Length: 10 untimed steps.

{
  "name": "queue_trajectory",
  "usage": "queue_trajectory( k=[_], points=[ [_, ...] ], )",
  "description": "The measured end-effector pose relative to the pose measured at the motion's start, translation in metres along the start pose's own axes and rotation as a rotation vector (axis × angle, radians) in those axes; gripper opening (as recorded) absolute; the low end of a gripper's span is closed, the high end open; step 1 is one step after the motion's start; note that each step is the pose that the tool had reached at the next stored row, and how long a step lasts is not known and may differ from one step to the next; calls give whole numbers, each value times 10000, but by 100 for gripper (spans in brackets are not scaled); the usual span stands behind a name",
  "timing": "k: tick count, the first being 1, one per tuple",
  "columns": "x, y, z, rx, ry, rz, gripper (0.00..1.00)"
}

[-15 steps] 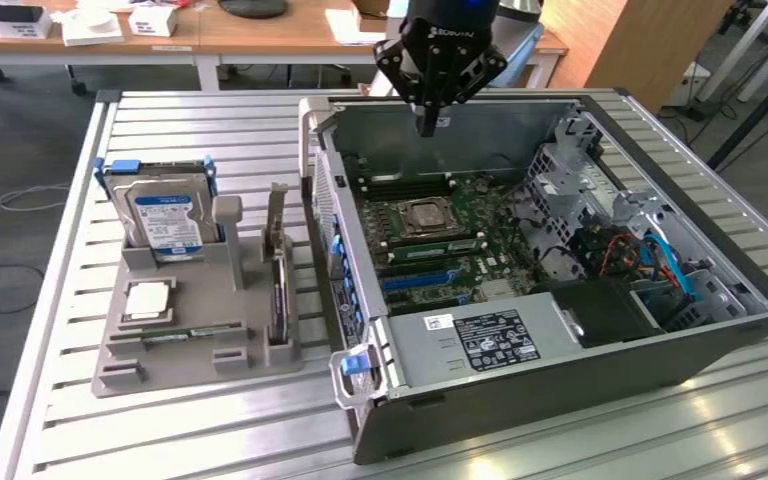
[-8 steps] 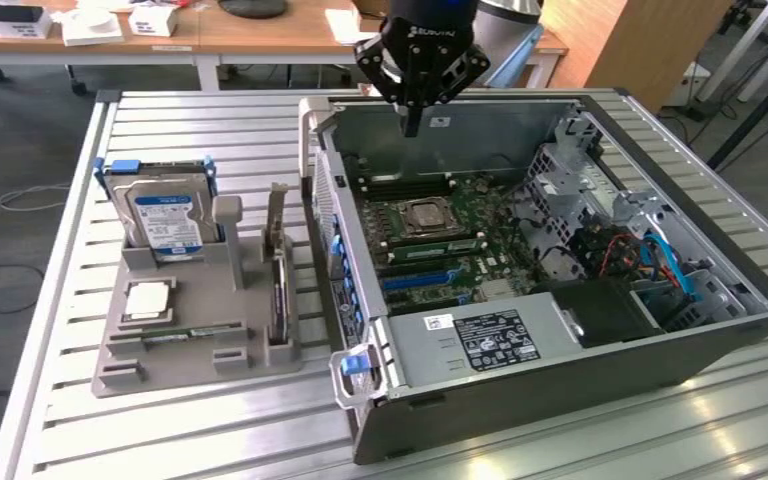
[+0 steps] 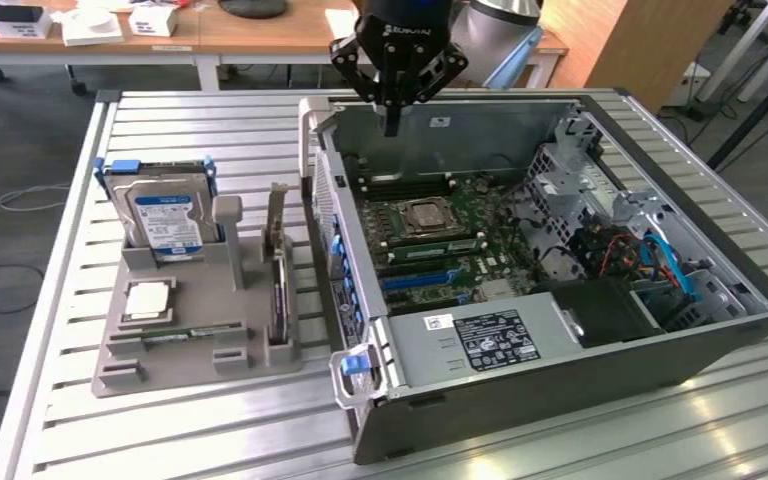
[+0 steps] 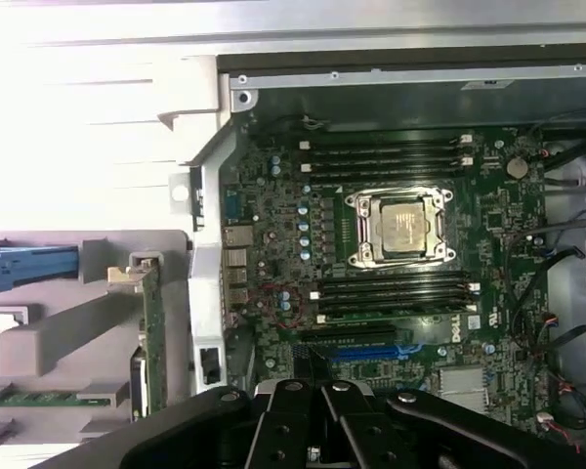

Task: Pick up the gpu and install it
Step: 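Reach for the gpu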

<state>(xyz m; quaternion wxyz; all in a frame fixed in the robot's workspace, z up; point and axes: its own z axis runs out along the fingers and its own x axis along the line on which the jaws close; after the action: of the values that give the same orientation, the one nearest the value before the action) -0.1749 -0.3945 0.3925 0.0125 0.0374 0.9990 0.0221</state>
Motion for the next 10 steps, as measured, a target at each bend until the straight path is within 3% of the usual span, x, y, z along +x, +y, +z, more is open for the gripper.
queue_trajectory(
  k=[10],
  points=[
    [236,15,-2,1,1,-1,11]
  ],
)
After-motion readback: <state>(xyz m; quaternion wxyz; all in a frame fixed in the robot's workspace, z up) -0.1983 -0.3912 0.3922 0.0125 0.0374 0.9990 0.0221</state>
